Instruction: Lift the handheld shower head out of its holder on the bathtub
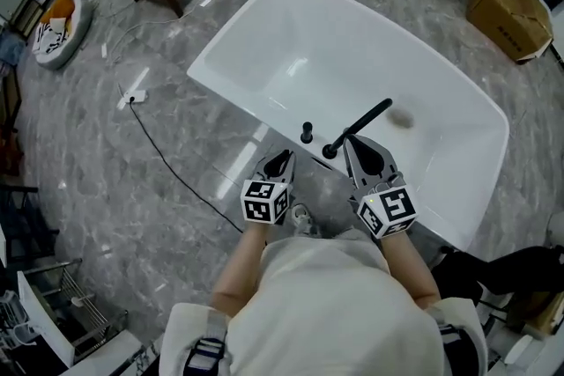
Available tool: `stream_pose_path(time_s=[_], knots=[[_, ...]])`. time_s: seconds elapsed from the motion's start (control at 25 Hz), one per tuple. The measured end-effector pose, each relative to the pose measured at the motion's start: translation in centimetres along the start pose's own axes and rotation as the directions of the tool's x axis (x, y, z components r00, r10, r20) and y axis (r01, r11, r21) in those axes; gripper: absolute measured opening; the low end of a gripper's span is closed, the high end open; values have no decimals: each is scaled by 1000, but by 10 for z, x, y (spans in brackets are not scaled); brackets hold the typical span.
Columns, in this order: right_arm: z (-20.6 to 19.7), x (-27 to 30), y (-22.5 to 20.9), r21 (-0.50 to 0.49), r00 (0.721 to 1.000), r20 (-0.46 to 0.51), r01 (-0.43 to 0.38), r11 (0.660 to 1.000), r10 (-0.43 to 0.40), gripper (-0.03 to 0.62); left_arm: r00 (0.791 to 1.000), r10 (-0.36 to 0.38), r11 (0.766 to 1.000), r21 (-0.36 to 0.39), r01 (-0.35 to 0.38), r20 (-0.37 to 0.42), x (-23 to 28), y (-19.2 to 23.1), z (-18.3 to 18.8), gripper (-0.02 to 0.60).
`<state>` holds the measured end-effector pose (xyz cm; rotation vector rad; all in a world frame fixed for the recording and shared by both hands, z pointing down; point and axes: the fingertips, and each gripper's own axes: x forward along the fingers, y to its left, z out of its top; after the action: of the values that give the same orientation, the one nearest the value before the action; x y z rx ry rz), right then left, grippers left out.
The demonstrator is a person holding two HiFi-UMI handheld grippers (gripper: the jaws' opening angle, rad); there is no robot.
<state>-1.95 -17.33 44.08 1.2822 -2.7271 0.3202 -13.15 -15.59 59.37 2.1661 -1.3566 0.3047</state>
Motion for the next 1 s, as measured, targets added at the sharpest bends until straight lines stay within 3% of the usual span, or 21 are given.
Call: stream_pose_path(time_s=[0.12,0.16,0.2,0.56,1.0], knots=[[-5,2,-6,8,1000,-12,28,1000,-28,20,999,-34,999,28,35,-37,19,4,-11,51],[-8,2,-8,12,999,-16,36,999,-36,20,998,-44,998,37,46,-53,26,4,-16,123],[-10,1,-10,16,999,-20,44,999,-44,20,996,-51,997,49,54,-67,32,4,-22,155],[-27,-2,-21,49,997,-56,60,997,-58,20,979,-77,982,155,107,-189,91,18,-65,278],[-53,15,-48,60,990,-138,-2,998,11,20,965,-9,958,273,82,-260,161,43,-86,291]])
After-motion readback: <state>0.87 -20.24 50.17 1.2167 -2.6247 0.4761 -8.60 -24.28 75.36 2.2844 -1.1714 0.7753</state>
